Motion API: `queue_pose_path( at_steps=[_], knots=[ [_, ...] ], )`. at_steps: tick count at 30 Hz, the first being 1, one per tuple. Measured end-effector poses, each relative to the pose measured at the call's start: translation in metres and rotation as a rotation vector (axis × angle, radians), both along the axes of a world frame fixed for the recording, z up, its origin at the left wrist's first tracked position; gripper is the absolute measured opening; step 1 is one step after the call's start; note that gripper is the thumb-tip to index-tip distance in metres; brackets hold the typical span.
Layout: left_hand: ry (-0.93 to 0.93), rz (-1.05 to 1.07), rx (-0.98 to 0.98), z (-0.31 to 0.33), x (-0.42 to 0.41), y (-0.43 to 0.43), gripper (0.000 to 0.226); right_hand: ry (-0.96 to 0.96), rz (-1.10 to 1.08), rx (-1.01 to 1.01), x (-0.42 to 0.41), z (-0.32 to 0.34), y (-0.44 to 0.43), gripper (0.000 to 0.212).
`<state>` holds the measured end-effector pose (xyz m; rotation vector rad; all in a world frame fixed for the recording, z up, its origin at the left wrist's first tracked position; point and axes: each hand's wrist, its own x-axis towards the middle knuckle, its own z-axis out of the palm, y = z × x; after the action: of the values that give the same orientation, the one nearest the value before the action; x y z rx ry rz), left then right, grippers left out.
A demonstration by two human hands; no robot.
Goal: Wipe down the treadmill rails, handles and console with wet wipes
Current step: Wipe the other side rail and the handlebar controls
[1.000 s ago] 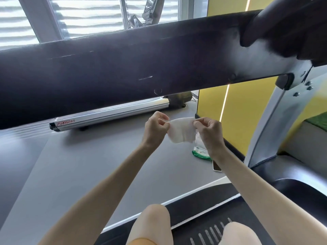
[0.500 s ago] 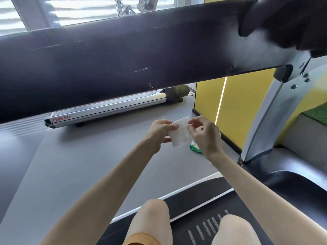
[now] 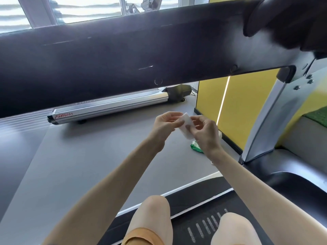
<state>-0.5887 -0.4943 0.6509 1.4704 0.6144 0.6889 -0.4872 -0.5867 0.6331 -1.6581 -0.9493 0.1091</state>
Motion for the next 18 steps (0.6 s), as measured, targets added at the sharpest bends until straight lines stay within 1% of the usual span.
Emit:
queue_pose_path(
  at_steps=[2,3,5,6,7,8,9,11,12,13,14,15,16,18],
  knots=[
    [-0.003,0.013,-0.023,-0.001,0.000,-0.002,0.033,0.021,-0.010,0.026,-0.001,0.004,0.000,0.025],
    [-0.003,-0.011,-0.050,-0.001,-0.001,-0.002,0.031,0.023,-0.001,0.042,-0.002,0.007,0.001,0.025],
    [-0.043,-0.045,-0.083,0.000,-0.004,-0.003,0.020,0.001,0.031,0.064,-0.004,0.013,0.002,0.028],
    [-0.085,-0.024,-0.067,0.004,-0.006,-0.004,0.015,-0.032,0.036,0.072,-0.006,0.016,0.004,0.030],
    [-0.127,0.042,-0.007,0.009,-0.007,-0.005,0.012,-0.084,0.022,0.085,-0.008,0.019,0.006,0.032],
    [-0.151,0.153,0.116,0.015,-0.009,-0.007,0.014,-0.154,-0.008,0.109,-0.010,0.023,0.007,0.033],
    [-0.148,0.293,0.305,0.023,-0.012,-0.008,0.017,-0.240,-0.041,0.148,-0.012,0.026,0.009,0.034],
    [-0.171,0.586,0.813,0.046,-0.024,-0.012,0.013,-0.431,-0.092,0.224,-0.016,0.036,0.015,0.034],
    [-0.228,0.700,1.099,0.059,-0.033,-0.012,0.005,-0.513,-0.113,0.243,-0.018,0.043,0.018,0.036],
    [-0.284,0.804,1.351,0.072,-0.041,-0.010,0.004,-0.578,-0.128,0.250,-0.020,0.051,0.022,0.039],
    [-0.326,0.904,1.526,0.087,-0.048,-0.006,0.013,-0.632,-0.132,0.247,-0.022,0.060,0.026,0.044],
    [-0.334,0.989,1.625,0.099,-0.052,0.001,0.020,-0.682,-0.132,0.237,-0.025,0.069,0.030,0.050],
    [-0.304,1.047,1.674,0.109,-0.053,0.008,0.024,-0.723,-0.135,0.220,-0.028,0.076,0.035,0.056],
    [-0.172,1.056,1.751,0.117,-0.051,0.020,0.028,-0.759,-0.161,0.179,-0.035,0.084,0.042,0.065]
  ],
)
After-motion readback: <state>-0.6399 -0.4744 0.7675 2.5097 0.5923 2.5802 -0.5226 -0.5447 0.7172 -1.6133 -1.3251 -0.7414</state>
